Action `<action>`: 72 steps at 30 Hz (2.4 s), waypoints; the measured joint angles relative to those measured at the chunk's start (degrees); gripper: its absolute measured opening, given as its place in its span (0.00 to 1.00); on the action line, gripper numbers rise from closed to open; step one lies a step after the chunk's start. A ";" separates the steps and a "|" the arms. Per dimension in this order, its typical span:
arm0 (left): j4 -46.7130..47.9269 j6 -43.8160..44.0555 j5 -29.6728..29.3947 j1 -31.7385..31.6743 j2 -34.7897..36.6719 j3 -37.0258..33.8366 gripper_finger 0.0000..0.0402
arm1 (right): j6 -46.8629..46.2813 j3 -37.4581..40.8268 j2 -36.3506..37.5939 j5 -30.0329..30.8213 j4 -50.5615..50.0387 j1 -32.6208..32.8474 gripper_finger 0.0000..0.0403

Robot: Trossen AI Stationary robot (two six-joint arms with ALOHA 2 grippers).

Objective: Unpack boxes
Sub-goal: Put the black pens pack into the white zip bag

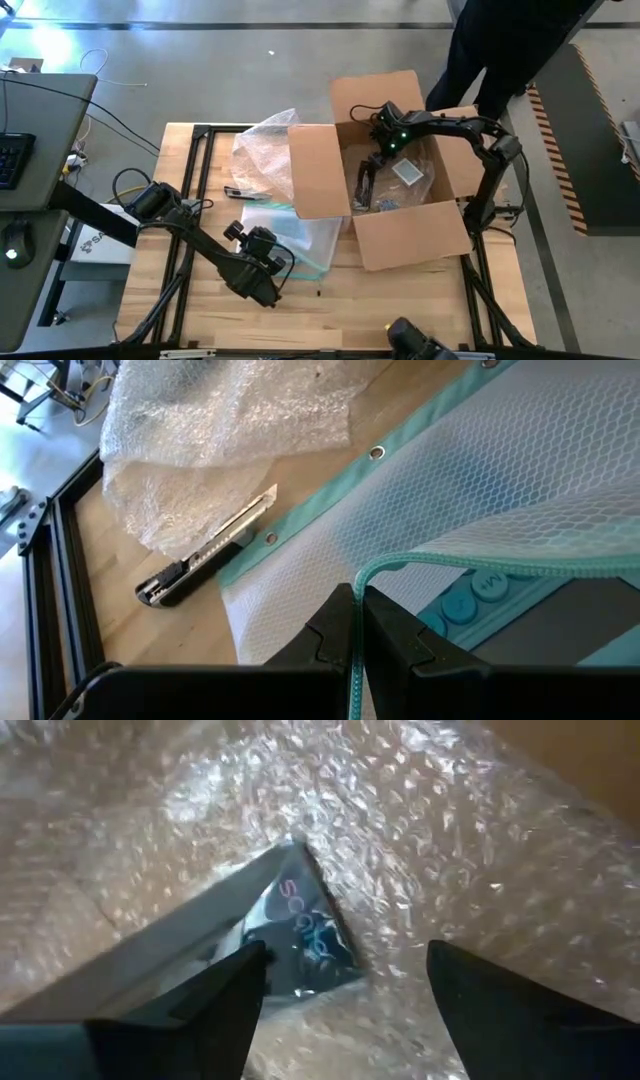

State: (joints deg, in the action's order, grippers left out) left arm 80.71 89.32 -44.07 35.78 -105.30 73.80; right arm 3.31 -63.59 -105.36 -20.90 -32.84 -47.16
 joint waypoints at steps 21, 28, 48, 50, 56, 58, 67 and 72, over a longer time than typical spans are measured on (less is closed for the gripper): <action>0.00 0.00 -0.07 -0.01 0.02 0.00 0.00 | 2.91 -2.09 -2.03 -27.57 -2.35 0.70 0.61; 0.02 0.02 -0.05 -0.01 0.02 0.00 0.00 | 8.75 -2.97 -1.89 -27.49 -5.52 2.28 0.61; 0.00 0.02 -0.15 -0.03 0.02 0.00 0.00 | 6.36 -2.99 -1.78 -21.04 0.67 11.78 0.21; 0.00 0.02 -0.12 -0.01 0.02 0.00 0.00 | 4.29 -3.02 -1.78 -19.70 0.61 12.08 0.11; 0.00 0.02 0.31 0.01 0.02 0.00 0.00 | 0.18 -3.04 2.56 -16.66 -1.88 11.15 0.01; 0.01 0.02 0.33 0.01 0.02 0.00 0.00 | -0.49 -3.04 5.87 -15.07 -3.96 10.74 0.00; 0.01 0.02 0.31 -0.01 0.02 0.02 0.00 | 2.95 -6.37 20.85 -3.91 -8.91 10.45 0.00; -0.01 0.02 0.56 -0.01 0.02 0.02 0.00 | 3.78 -8.07 28.79 -1.07 -6.70 10.66 0.00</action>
State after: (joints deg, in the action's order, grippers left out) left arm 80.70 89.34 -43.51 35.76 -105.27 73.82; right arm 7.09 -71.66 -76.56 -21.97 -39.54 -36.49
